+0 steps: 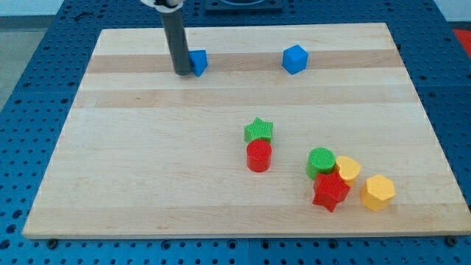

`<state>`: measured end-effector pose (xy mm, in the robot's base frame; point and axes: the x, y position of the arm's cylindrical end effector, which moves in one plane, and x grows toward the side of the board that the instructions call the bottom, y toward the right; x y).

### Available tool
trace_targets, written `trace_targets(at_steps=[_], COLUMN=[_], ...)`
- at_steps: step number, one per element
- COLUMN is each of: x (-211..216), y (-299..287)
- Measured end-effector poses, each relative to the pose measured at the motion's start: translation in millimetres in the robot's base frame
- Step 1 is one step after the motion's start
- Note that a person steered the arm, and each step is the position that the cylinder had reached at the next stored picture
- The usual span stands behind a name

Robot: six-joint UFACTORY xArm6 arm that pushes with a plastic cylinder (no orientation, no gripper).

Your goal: Push blue triangle a bit right

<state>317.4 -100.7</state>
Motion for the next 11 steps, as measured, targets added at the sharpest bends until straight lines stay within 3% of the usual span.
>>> trace_targets(at_steps=[2,4,5,6,8,11], x=[-4,-21,-22,-22,-54,-53], y=[56,-36,-26,20,17,52])
